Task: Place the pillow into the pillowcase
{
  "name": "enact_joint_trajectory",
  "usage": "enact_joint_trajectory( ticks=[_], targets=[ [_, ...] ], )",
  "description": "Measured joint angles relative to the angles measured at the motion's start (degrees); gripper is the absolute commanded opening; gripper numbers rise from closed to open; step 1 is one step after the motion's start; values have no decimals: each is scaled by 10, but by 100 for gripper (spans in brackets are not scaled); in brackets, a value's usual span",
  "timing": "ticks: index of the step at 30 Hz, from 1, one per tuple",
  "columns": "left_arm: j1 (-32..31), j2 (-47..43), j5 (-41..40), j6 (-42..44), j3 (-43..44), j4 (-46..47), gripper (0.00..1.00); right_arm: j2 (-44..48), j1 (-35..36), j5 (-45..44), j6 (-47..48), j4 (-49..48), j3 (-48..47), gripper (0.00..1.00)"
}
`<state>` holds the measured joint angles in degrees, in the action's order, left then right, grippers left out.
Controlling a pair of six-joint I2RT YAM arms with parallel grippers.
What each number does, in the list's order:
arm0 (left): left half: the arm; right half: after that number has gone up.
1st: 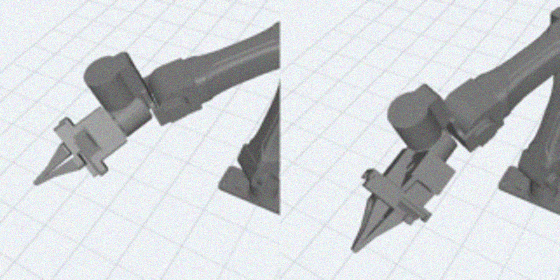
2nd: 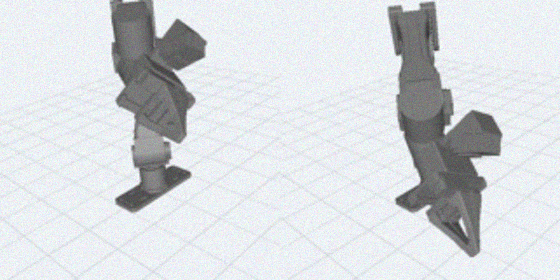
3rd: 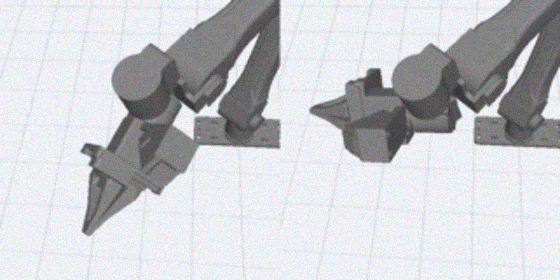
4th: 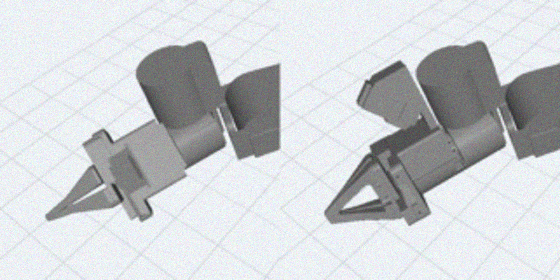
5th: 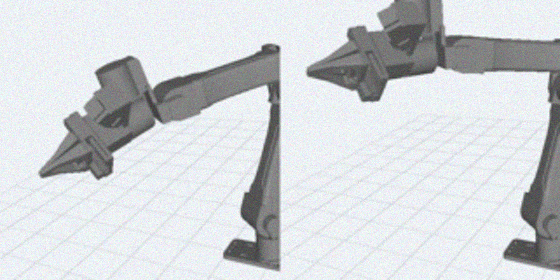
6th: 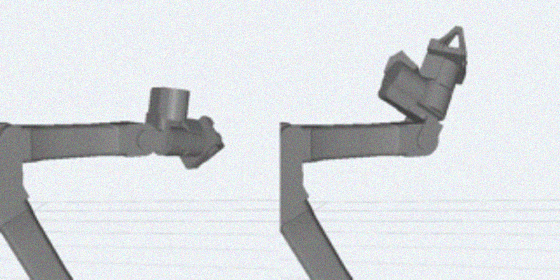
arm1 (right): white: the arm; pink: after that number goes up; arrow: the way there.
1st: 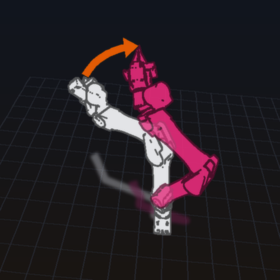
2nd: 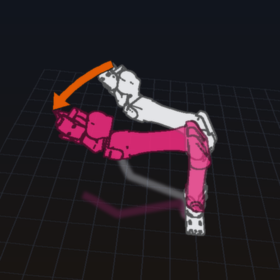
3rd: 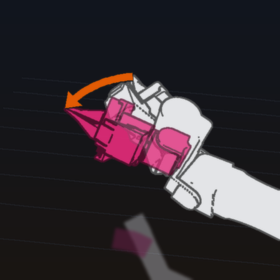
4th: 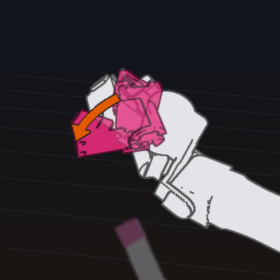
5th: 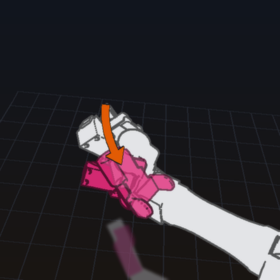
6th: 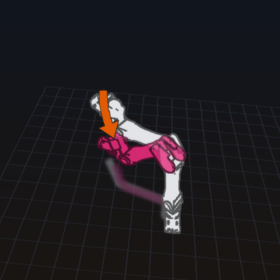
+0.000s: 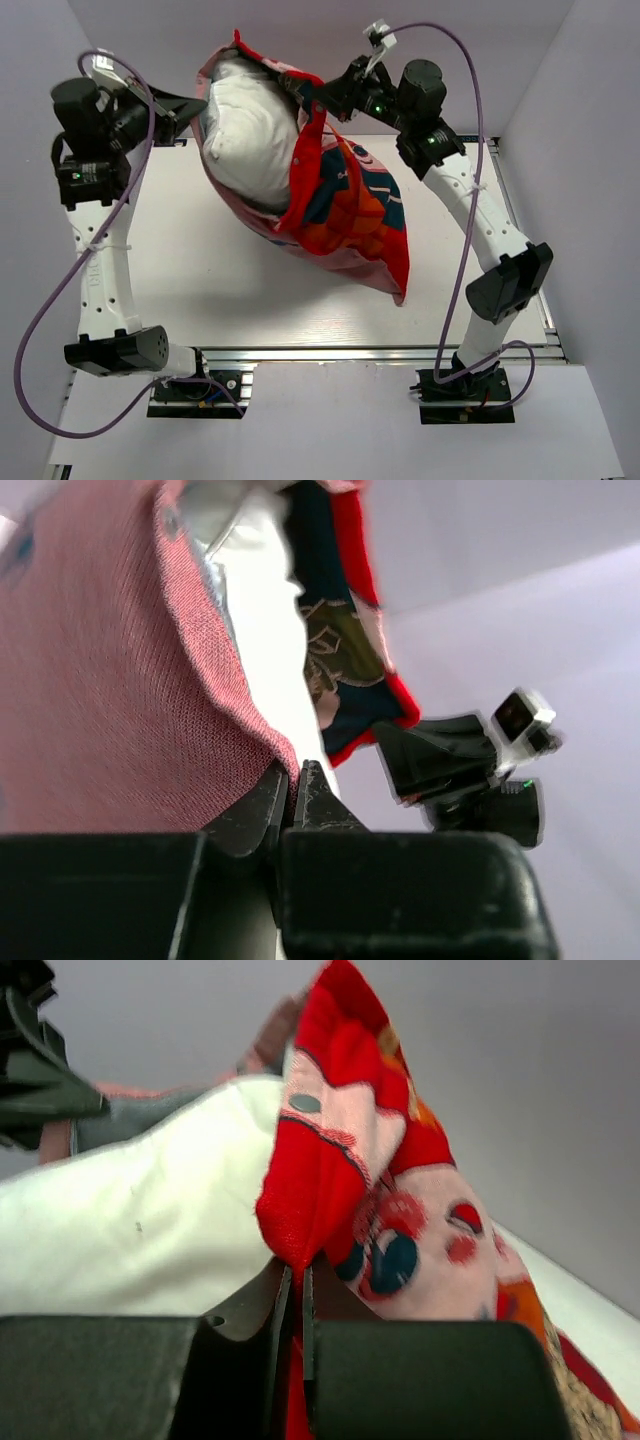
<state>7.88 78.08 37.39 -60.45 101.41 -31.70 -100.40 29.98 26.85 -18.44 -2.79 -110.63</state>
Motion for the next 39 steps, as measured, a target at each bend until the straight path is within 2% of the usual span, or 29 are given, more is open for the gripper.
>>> enact_joint_trajectory(
  ticks=[2,4,6,10,14,17,21,26,32,39],
  targets=[
    [0,25,-3,44,92,-62,0,-27,0,9,-37,-2,-57,0],
    [0,37,2,66,165,-109,0,-45,0,30,-101,-30,-105,0],
    [-1,33,16,70,195,-122,0,-50,1,45,-159,-62,-131,0],
    [-2,2,52,63,167,-119,0,-69,18,53,-290,-141,-197,0],
    [-2,-43,60,79,52,-131,0,-71,49,22,-360,-181,-203,0],
    [-2,-56,66,81,-33,-136,0,-85,55,-14,-367,-168,-213,0],
    [-1,-33,73,72,-44,-114,0,-129,30,-74,-318,-136,-239,0],
    [-1,-37,84,64,-66,-67,0,-154,25,-92,-269,-101,-222,0],
    [-8,-21,65,63,-145,-21,0,-161,86,-72,-265,-123,-234,0],
    [-47,46,15,74,-146,12,0,-145,162,-42,-298,-146,-219,0]
  ],
)
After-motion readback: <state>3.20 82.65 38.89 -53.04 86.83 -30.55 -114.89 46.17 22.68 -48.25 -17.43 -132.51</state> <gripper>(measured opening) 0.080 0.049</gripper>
